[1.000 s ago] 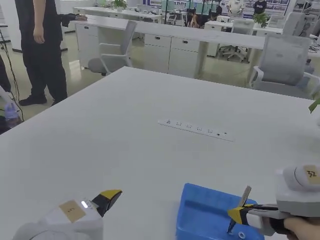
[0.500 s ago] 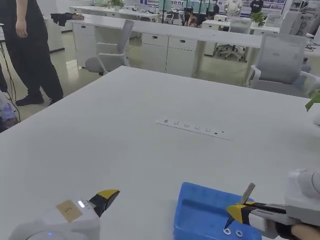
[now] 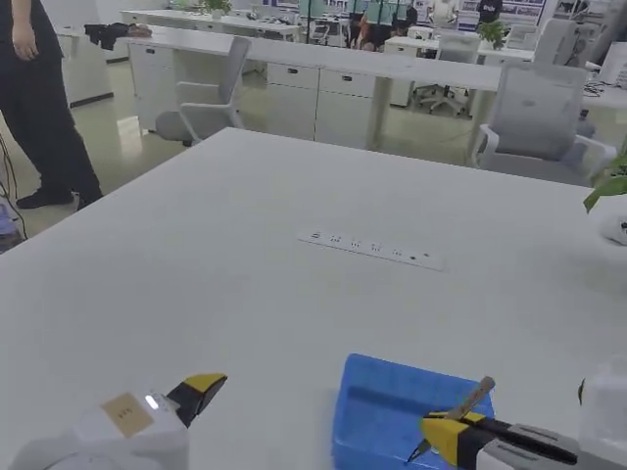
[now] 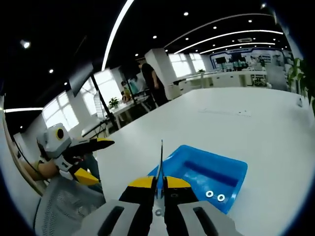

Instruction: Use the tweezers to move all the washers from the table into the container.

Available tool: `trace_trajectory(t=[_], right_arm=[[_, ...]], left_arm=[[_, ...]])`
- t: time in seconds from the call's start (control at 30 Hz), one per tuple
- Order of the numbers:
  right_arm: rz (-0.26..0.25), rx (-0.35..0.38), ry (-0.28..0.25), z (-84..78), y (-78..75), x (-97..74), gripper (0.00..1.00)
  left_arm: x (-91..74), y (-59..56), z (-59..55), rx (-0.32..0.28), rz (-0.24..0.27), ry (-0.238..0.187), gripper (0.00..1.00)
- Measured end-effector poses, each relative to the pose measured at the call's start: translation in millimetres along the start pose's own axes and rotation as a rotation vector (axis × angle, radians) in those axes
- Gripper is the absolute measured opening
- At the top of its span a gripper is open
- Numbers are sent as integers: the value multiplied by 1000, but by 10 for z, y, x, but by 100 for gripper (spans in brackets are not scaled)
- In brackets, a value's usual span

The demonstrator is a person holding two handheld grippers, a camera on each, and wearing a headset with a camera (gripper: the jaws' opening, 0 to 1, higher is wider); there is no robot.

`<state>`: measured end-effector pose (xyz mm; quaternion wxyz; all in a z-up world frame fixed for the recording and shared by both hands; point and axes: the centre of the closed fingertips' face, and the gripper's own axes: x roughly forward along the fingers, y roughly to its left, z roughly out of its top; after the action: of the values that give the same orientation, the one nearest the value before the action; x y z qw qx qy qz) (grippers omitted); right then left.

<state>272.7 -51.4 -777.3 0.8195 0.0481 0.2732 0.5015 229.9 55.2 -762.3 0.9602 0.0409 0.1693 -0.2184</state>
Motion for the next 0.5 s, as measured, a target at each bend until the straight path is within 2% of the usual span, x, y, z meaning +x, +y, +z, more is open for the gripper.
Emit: trace_trajectory(t=[0.17,0.27,0.5], right_arm=[[23,12,41,-229,125,136,3],[25,-1,67,-325,139,203,3],[-36,-78,129,-495,73,304,3]], left_arm=[[-1,5,-8,2,2,5,84],[-2,7,-10,-2,2,5,84],[-6,16,-17,3,6,8,83]])
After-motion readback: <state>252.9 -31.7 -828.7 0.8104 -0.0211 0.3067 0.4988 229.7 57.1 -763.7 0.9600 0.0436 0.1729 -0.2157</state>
